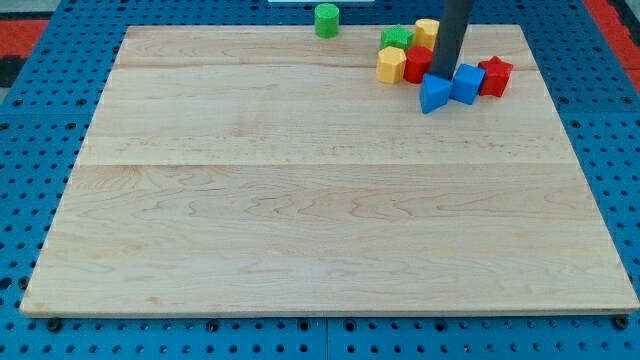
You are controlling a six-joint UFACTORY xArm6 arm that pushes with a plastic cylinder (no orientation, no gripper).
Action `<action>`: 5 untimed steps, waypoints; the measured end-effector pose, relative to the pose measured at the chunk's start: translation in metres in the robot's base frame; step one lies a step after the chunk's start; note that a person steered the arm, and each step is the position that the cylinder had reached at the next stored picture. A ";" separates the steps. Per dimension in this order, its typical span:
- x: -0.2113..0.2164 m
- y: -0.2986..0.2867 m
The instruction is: Place the blue triangle diagonally bottom left to the blue cube
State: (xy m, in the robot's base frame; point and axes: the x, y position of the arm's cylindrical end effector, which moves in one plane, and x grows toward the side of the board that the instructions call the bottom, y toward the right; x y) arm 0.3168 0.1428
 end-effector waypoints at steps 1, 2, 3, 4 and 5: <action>0.013 -0.005; 0.033 -0.006; 0.059 -0.026; 0.088 -0.077; 0.090 -0.059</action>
